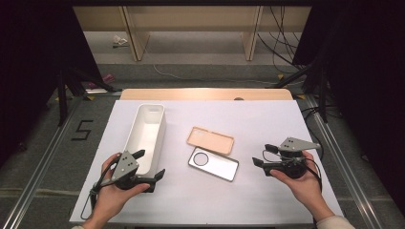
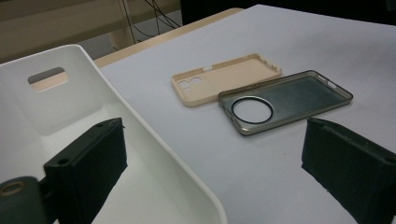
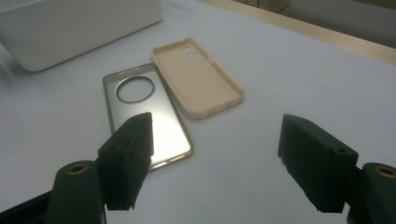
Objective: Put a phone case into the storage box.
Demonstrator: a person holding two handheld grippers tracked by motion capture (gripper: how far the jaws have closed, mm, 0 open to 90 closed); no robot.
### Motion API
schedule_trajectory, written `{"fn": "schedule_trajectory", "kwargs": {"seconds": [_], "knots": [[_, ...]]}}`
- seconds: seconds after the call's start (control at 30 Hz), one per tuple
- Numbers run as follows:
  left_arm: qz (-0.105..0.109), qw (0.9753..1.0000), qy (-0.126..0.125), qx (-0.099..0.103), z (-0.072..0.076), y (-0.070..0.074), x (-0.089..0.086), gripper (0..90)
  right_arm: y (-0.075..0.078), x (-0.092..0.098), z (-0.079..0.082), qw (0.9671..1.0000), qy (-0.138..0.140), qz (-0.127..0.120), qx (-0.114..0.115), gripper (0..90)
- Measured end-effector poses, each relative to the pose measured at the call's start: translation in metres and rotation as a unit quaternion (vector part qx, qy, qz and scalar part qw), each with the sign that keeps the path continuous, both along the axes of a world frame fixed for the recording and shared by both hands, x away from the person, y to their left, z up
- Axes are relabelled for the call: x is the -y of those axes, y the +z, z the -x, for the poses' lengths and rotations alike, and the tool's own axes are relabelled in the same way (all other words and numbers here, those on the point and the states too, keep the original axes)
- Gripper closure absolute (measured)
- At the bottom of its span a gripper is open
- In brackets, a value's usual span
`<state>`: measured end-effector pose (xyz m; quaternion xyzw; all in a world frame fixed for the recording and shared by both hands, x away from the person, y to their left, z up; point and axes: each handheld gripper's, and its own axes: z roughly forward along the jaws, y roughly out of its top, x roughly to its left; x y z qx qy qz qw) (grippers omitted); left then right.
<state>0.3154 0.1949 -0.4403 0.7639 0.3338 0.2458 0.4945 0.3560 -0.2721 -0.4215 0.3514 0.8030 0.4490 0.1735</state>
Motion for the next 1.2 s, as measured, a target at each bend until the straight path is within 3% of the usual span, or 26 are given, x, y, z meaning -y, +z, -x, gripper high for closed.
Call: {"fn": "schedule_trajectory", "kwargs": {"seconds": [0.13,0.27,0.3,0.37,0.43,0.53,0.57,0.6,0.63,0.67,0.7,0.77,0.8,0.83,0.87,0.9,1.2], "knots": [[0.000,1.0000,0.001,0.002,0.000,0.000,0.000,6.4,-0.001,-0.004,-0.002,0.9999,0.003,0.015,-0.002,35.8],[0.001,1.0000,0.000,0.001,0.000,0.000,0.001,7.0,-0.004,-0.012,-0.007,0.9982,0.017,0.049,-0.029,67.7],[0.001,1.0000,0.000,0.001,0.000,0.000,0.001,7.0,-0.004,-0.012,-0.007,0.9982,0.017,0.049,-0.029,67.7],[0.000,1.0000,-0.001,0.003,0.001,0.001,0.002,7.2,-0.007,-0.017,-0.013,0.9960,0.022,0.068,-0.052,81.5],[0.000,1.0000,-0.002,0.003,0.001,0.001,0.002,7.4,-0.010,-0.029,-0.024,0.9920,0.028,0.097,-0.076,89.5],[0.000,1.0000,-0.002,0.002,0.001,0.001,0.001,7.5,-0.013,-0.037,-0.032,0.9894,0.036,0.111,-0.086,90.0],[0.001,1.0000,-0.002,0.002,0.001,0.001,0.001,7.6,-0.018,-0.046,-0.041,0.9860,0.045,0.126,-0.099,90.0],[0.001,1.0000,-0.002,0.002,0.001,0.001,0.001,7.6,-0.018,-0.046,-0.041,0.9860,0.045,0.126,-0.099,90.0],[0.000,1.0000,-0.003,0.002,0.001,0.001,0.001,7.6,-0.024,-0.056,-0.049,0.9812,0.055,0.145,-0.114,90.0],[0.000,1.0000,-0.003,0.002,0.001,0.001,0.001,7.6,-0.024,-0.056,-0.049,0.9812,0.055,0.145,-0.114,90.0],[0.000,1.0000,-0.003,0.002,0.001,0.001,0.001,7.6,-0.028,-0.063,-0.055,0.9773,0.060,0.161,-0.124,90.0],[0.001,1.0000,-0.004,0.002,0.002,0.001,0.001,7.6,-0.032,-0.068,-0.062,0.9738,0.063,0.175,-0.130,90.0],[0.001,1.0000,-0.004,0.002,0.002,0.001,0.001,7.6,-0.032,-0.068,-0.062,0.9738,0.063,0.175,-0.130,90.0],[0.001,1.0000,-0.004,0.003,0.002,0.001,0.001,7.6,-0.036,-0.072,-0.067,0.9711,0.067,0.182,-0.139,90.0],[0.001,1.0000,-0.004,0.003,0.002,0.001,0.001,7.6,-0.036,-0.072,-0.067,0.9711,0.067,0.182,-0.139,90.0],[0.000,1.0000,-0.004,0.003,0.002,0.001,0.001,7.6,-0.039,-0.074,-0.069,0.9686,0.065,0.188,-0.150,90.0],[0.000,1.0000,-0.004,0.003,0.002,0.001,0.002,7.6,-0.042,-0.078,-0.070,0.9656,0.076,0.192,-0.158,90.0]]}}
